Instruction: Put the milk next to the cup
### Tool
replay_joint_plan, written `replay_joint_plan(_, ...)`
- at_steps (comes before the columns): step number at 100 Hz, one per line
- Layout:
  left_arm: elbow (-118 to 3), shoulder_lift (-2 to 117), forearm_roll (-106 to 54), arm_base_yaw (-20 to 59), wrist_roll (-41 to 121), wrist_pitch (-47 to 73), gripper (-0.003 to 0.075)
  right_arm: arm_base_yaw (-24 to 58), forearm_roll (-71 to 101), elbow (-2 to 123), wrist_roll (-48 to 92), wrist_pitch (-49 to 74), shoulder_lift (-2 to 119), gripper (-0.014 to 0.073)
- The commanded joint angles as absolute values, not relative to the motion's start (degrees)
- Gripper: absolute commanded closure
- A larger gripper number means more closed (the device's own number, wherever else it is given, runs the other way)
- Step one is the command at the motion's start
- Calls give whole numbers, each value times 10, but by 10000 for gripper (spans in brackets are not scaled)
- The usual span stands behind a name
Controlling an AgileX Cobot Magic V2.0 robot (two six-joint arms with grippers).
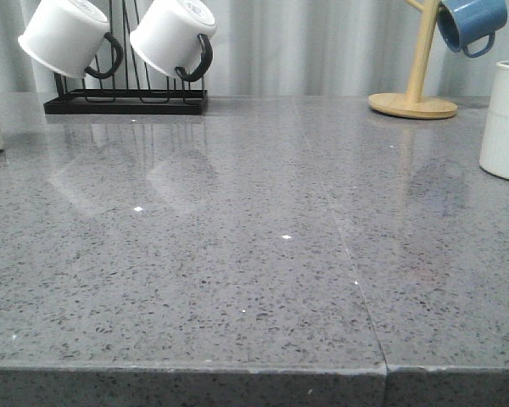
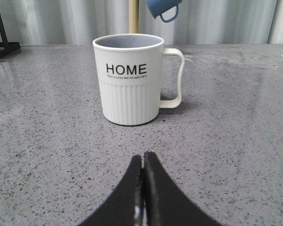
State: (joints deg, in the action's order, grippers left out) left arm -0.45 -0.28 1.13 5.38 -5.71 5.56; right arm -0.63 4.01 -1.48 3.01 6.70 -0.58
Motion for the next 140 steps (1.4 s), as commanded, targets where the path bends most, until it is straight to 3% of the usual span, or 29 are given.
replay_joint_plan(1,31,-19,13,51,-62,15,741,-11,36,-5,33,19,-19,650)
replay_joint_plan(105,31,-19,13,51,-62,15,741,-11,36,-3,33,0,-19,650)
replay_joint_plan(140,31,-19,13,51,-62,15,741,-11,37,101,33,143,-6,650)
